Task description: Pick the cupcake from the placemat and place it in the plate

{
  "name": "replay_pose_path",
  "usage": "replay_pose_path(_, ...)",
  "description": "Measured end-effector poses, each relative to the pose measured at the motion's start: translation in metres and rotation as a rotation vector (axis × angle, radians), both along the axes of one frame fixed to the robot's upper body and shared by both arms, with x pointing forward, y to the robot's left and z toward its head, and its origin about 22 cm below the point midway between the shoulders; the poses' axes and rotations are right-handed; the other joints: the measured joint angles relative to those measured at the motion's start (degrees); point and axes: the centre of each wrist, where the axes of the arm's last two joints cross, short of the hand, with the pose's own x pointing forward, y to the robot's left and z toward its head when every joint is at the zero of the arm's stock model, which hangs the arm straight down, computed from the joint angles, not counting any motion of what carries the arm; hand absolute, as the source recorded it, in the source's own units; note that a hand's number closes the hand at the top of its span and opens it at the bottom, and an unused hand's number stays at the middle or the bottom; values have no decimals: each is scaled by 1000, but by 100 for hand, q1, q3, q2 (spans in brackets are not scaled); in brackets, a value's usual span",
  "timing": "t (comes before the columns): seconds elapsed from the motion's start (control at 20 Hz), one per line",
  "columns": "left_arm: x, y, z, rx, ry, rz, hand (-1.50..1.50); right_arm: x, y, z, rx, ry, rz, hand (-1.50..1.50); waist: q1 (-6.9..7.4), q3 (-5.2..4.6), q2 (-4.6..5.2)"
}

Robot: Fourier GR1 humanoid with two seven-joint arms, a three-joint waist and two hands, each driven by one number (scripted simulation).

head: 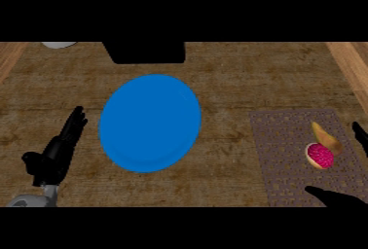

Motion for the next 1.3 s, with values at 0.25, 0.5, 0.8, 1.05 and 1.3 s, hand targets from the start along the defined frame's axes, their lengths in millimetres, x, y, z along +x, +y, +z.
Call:
replay_pose_path(0.25,0,-2,-1,-3,-2,-11,0,-4,-10,22,-149,214,5,-150,42,-2,10)
replay_pose_path(0.5,5,-3,-1,-6,-2,-14,0,1,-3,38,-191,361,0,-150,56,3,10)
replay_pose_path(0.8,8,1,2,-2,2,-13,0,10,1,36,-243,480,-40,-150,68,8,10)
replay_pose_path(1.05,11,-2,0,-8,5,-21,0,20,1,38,-305,575,-60,-150,71,10,11)
replay_pose_path(1.3,9,1,3,-3,-1,-18,0,32,4,23,-313,617,-52,-150,80,12,10)
